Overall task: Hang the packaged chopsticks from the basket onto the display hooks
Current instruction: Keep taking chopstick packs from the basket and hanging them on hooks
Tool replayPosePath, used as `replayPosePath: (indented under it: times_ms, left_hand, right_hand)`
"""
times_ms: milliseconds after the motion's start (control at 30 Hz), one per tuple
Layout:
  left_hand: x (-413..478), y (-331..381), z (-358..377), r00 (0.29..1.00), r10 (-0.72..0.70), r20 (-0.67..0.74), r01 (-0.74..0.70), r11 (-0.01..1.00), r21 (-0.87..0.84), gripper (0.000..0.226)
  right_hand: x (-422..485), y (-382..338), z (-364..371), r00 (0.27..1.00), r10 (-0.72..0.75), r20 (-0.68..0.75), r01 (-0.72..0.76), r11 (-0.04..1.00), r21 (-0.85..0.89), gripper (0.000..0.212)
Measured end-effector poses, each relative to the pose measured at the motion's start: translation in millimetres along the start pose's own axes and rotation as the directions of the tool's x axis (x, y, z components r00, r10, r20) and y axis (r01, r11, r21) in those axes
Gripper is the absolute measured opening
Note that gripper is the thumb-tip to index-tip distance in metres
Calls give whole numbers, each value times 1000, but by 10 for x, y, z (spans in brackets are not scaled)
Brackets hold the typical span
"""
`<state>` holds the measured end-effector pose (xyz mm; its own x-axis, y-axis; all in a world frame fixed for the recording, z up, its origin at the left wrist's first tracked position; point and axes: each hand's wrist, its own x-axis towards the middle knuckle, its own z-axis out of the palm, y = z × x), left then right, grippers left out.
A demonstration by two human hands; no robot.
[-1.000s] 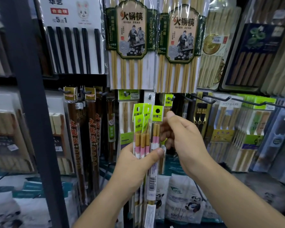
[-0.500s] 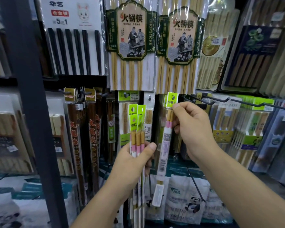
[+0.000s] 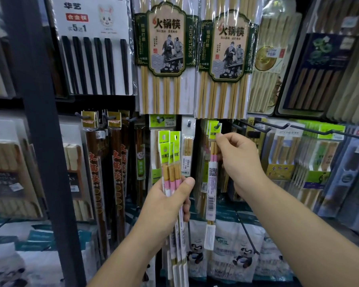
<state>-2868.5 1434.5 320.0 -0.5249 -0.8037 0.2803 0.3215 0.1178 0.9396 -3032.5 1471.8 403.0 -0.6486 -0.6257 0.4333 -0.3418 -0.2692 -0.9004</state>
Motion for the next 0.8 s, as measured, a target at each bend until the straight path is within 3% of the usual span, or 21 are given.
replayPosePath:
  times_ms: [300,367,467,567,667,800]
  left_hand:
    - [-38,64,31,998,61,-18,-62,998,-27,52]
    - [-47,72,32,997,69,-21,-69,997,-27,54]
    - [-51,68,51,997,71,-16,-71,997,-24,57]
    - [-64,76,84,996,90,3,-90,995,-44,61]
    - [-80,86,109,995,94,26,-91,991,-101,50]
    - [-95,91,108,995,67,72,-57,989,-137,35]
  right_hand:
    - [68,119,37,994,-18,-112,0,987,-160,26]
    - [-41,97,42,992,28,-125,-39,996,-81,29]
    - [-290,-6,58,990,64,122,-70,997,41,28]
    - [-488,-91,83,944,13,330,-27,999,39,23]
    - [-534,-115,89,944,-31,327,27,1000,16,21]
    - [-506,-100,64,956,-10,293,-5,999,49,22]
